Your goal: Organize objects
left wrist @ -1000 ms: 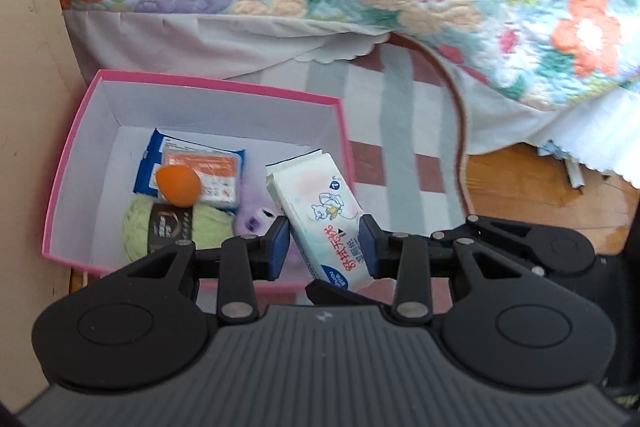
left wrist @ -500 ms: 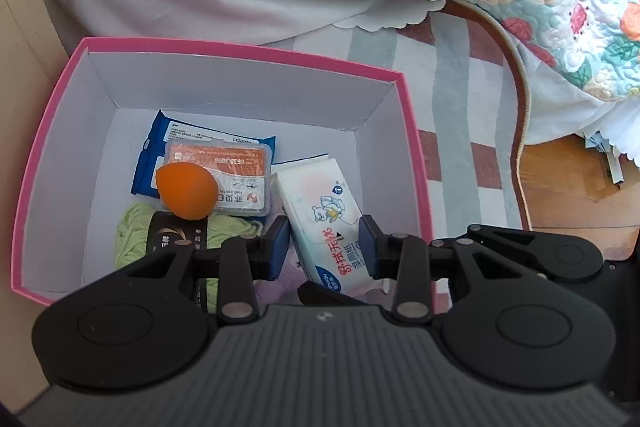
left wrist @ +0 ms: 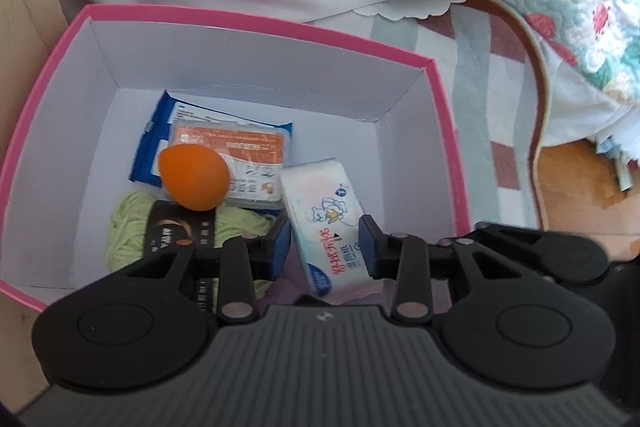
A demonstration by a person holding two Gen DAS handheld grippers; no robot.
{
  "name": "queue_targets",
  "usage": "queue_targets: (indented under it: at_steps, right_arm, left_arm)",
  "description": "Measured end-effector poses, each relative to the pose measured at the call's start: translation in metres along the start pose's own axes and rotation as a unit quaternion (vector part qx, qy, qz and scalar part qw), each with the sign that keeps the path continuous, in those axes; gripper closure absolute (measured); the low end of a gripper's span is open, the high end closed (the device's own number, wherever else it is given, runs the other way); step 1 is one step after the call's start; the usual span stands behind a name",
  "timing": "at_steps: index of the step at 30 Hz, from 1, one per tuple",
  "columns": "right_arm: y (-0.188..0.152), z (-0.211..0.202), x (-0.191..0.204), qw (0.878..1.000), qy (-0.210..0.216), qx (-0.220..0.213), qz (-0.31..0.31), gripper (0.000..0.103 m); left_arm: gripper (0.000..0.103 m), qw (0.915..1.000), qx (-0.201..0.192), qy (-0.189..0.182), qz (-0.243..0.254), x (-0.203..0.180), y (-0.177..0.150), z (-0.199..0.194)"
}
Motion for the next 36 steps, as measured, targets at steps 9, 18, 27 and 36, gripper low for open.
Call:
queue_targets:
  at_steps: [9,18,27,36]
  right_arm:
    - [-0.013,-0.044,-0.015,0.999,0.0,-0.043,0.005,0.038]
    - [-0.03,-0.116,-0.012,0.994,-0.025,-0.103,-0.031,0.038]
    - [-0.043,-0.16,-0.004,0.989,-0.053,-0.135,-0.008,0.037]
    - [-0.064,-0.187,-0.007,0.987,-0.093,-0.128,0.01,0.022]
  left_arm:
    - [0.068,0.9995,-0.029,0.01,0.0,-0.001,-0.011,-0.031]
    - [0.068,0.9984,-0.03,0.038,0.028,-0.024,-0.029,-0.077]
    - [0.067,0.9962,-0.047,0.045,0.058,-0.052,-0.043,-0.12]
    - [0.064,0.9966,-0.051,0.041,0.051,-0.061,-0.065,-0.14]
Point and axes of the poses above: each gripper's, at about its wrist camera, not at the fingertips, and z roughly the way its jaws point, x to its left, y to its top, the point moved 3 cm from there along z, roughly the way its jaws point, and after that the axes turned 5 degrees about z, right-handed, at the moved point
